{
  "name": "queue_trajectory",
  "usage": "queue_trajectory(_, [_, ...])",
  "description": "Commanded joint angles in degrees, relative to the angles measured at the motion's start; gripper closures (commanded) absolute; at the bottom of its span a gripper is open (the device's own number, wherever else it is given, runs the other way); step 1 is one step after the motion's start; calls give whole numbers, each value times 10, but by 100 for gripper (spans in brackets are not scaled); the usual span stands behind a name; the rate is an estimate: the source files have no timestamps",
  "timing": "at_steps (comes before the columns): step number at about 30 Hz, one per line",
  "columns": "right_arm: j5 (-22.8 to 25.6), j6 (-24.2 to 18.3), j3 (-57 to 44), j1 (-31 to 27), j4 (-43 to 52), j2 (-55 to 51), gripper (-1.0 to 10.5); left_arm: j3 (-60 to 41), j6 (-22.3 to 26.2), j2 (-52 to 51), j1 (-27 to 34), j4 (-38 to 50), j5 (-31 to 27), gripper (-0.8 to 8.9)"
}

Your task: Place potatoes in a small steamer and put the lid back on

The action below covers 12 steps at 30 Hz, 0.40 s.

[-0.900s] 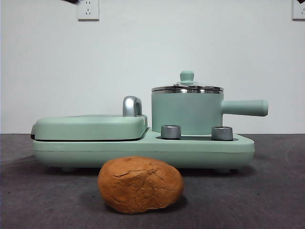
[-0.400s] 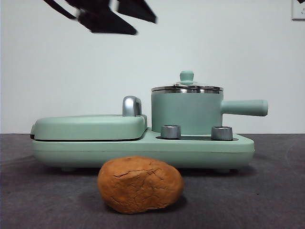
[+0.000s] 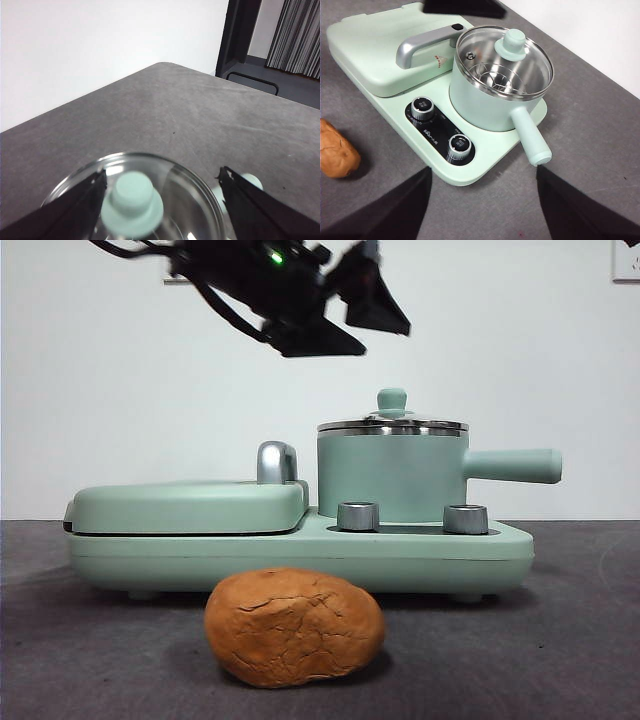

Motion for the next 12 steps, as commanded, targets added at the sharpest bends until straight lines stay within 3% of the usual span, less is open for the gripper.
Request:
queue_trajectory(1, [0,17,9,2,4,2,616,42,-2,47,-5,6,-6,446])
queue_trajectory(12, [0,26,9,2,2,2,616,100,0,134,-1,7,-40,445])
